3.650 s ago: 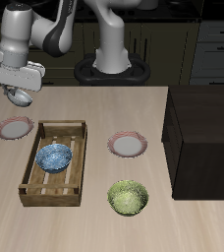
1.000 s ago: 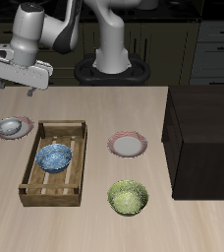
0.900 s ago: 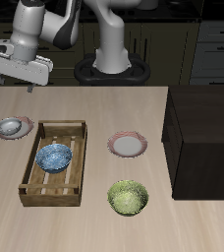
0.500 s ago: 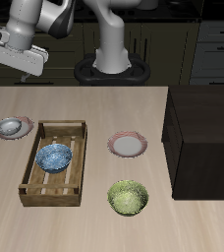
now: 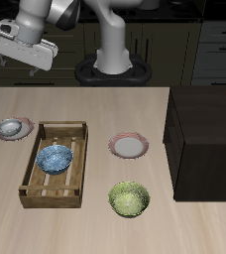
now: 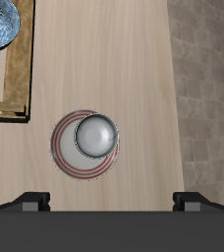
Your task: Place the white bowl on the off-center plate and place the blue bowl on top of the wooden shelf
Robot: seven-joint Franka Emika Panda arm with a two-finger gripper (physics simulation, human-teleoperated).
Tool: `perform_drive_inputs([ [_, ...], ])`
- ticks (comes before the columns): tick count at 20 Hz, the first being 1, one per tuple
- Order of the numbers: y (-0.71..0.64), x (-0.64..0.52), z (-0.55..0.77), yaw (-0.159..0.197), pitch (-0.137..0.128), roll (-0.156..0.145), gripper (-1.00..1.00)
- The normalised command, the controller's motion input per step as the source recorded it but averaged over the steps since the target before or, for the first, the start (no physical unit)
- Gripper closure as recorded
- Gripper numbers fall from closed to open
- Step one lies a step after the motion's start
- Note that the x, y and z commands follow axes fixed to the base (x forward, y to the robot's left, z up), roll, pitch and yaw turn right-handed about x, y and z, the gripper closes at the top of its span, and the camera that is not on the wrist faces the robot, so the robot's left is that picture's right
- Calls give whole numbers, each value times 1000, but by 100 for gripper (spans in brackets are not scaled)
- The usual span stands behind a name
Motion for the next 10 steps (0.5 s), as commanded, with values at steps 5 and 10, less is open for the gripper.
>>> perform_drive_inputs([
  [5,440,266,333,21,-21,55,-100],
  [10,352,384,249,-17,25,31,-100],
])
